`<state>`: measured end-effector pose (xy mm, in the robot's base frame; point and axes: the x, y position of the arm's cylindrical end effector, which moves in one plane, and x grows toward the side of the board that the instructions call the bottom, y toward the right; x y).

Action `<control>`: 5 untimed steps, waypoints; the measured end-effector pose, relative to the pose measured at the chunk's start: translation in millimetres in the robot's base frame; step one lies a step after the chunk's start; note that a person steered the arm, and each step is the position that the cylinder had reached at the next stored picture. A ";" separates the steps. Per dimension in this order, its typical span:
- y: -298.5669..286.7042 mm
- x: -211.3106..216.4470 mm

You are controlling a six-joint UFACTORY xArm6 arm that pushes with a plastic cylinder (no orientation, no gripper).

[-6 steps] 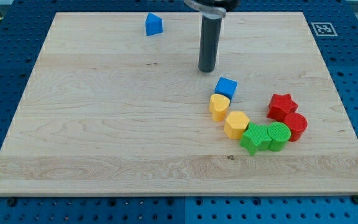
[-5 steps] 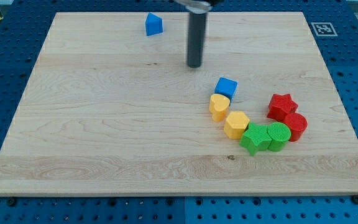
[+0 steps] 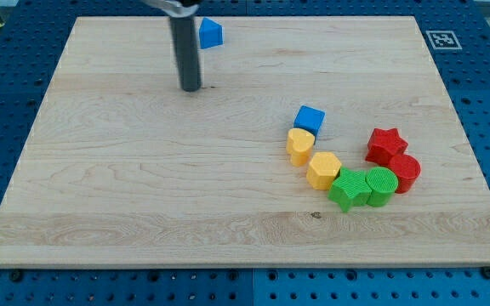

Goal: Slide your hand towards the top left

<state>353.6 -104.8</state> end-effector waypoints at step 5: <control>-116.6 -74.1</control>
